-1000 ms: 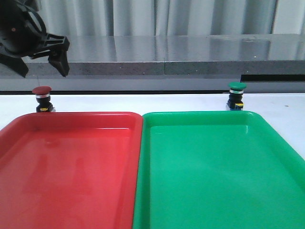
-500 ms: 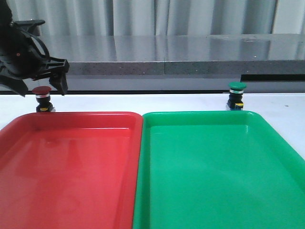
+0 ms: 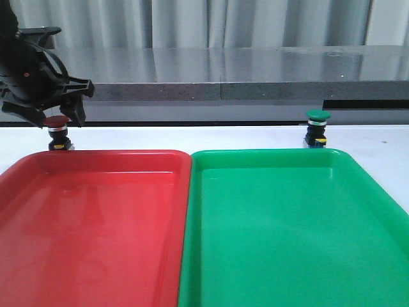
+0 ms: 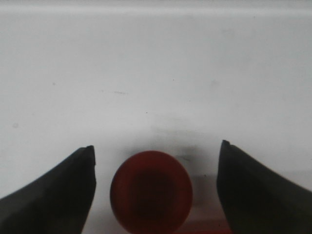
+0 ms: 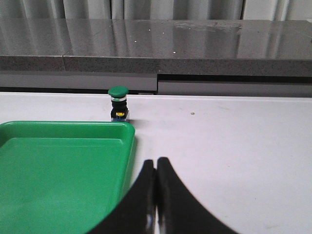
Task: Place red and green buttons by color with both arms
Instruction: 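Close the left gripper on the red button and lift it, then carry the red button toward the robot and lower it into the red tray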
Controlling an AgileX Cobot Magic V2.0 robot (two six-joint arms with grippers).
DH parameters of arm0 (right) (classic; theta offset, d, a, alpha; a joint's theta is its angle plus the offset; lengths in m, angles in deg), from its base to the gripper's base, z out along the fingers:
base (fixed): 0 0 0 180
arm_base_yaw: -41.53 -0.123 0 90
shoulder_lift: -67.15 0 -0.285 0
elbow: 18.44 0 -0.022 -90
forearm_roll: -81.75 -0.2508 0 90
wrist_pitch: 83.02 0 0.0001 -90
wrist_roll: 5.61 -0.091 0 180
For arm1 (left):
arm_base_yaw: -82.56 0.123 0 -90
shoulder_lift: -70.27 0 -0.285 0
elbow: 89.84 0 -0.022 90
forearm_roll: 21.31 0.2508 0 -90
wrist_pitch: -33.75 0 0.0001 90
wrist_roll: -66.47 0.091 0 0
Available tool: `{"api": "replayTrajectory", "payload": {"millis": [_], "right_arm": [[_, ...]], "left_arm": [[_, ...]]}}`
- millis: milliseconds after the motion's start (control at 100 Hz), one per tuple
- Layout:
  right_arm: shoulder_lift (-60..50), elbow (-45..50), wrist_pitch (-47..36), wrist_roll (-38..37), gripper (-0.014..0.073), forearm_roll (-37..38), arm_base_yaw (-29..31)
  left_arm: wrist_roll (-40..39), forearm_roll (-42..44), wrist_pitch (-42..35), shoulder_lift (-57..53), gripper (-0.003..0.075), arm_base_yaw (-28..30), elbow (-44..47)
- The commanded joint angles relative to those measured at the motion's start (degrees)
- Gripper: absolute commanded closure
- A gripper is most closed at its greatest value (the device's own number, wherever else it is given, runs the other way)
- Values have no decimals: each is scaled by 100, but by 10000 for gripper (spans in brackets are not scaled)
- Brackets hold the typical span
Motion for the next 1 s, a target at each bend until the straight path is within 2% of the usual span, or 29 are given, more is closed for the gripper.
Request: {"api": "replayTrajectory", "payload": {"millis": [0,340,610,990], "right_arm": [[-107,-96,-511,-10,661,69,23],[-107,-96,-511,-10,661,69,23],[-107,-96,-511,-10,661,69,23],[-107,-96,-511,-10,661,69,23]], "left_arm": [[-42,-44,-238,-324,337,16,-185],[-42,-44,-212,-351,557,16,-185],[-42,-83,-149,-861,566,16,-185],[-42,-704,588,-1905,566,-82,-162]]}}
